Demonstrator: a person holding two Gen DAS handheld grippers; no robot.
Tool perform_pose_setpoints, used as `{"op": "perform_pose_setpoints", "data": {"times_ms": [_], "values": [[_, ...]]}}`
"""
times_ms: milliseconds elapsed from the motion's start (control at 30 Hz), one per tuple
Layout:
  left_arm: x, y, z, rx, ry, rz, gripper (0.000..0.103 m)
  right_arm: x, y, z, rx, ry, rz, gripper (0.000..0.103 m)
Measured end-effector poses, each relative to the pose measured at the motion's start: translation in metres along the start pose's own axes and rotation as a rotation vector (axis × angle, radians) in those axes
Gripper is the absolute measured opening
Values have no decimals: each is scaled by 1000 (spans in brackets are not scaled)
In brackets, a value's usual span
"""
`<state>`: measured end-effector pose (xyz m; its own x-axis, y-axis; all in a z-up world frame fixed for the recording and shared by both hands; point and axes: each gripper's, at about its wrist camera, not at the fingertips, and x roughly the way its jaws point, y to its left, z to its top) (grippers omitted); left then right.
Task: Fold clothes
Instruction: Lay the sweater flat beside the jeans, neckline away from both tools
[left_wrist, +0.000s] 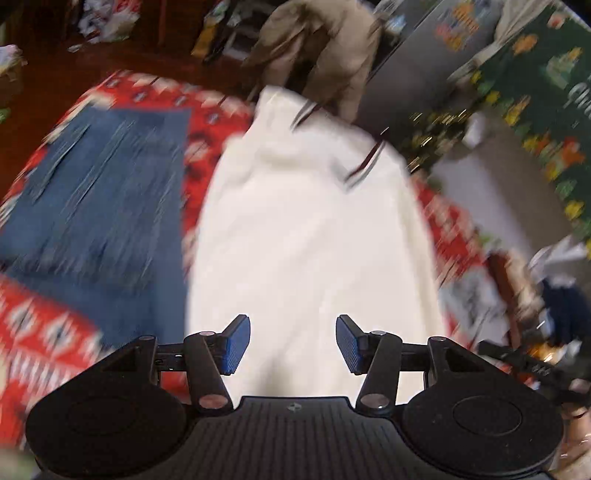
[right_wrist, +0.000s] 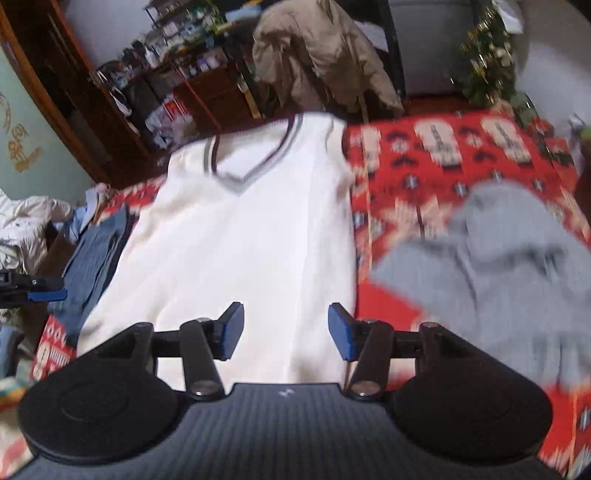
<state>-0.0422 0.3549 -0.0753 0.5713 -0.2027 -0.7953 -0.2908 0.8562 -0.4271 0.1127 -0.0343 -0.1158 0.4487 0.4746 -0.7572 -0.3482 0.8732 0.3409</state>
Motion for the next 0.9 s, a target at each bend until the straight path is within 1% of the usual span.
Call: {"op": "perform_pose_setpoints", "data": {"times_ms": [67, 133, 167, 233, 300, 367, 467, 500, 533, 567, 633, 667, 767, 833, 867, 900], "values": [[-6, 2, -23, 8, 23, 29, 48, -10, 7, -23, 30, 33, 6, 55], [-1, 10, -38, 3, 63, 39, 48, -18, 13, -47, 61, 73, 16, 54], [2, 14, -46, -1, 82, 44, 45, -18, 16, -56, 72, 82, 12, 54], [7, 28, -61, -44, 93, 20, 43, -15, 19, -71, 71, 108, -13, 54], [9, 37, -67, -76, 86, 15, 41, -11, 19, -83, 78, 129, -51, 49], [11, 46, -73, -106, 80, 10, 40, -9, 12, -89, 110, 133, -86, 44], [14, 49, -69, -124, 86, 4, 40, -12, -5, -94, 210, 134, -99, 41], [17, 48, -69, -127, 93, 14, 38, -10, -11, -96, 246, 144, -96, 38], [21, 49, -70, -127, 101, 20, 34, -8, -15, -98, 272, 158, -91, 35], [24, 49, -70, -127, 111, 23, 33, -5, -18, -99, 295, 172, -85, 29], [31, 49, -72, -123, 142, 27, 32, 1, -17, -99, 292, 190, -68, 29], [34, 49, -73, -121, 157, 29, 29, 3, -15, -99, 281, 201, -61, 29], [36, 45, -74, -104, 165, 24, 27, 5, -9, -102, 253, 222, -67, 30], [37, 42, -75, -89, 161, 18, 26, 4, -12, -103, 273, 224, -53, 33], [37, 39, -75, -71, 157, 26, 17, 3, -14, -104, 293, 222, -45, 34], [38, 36, -76, -54, 153, 35, 10, 1, -17, -104, 311, 216, -41, 34]]}}
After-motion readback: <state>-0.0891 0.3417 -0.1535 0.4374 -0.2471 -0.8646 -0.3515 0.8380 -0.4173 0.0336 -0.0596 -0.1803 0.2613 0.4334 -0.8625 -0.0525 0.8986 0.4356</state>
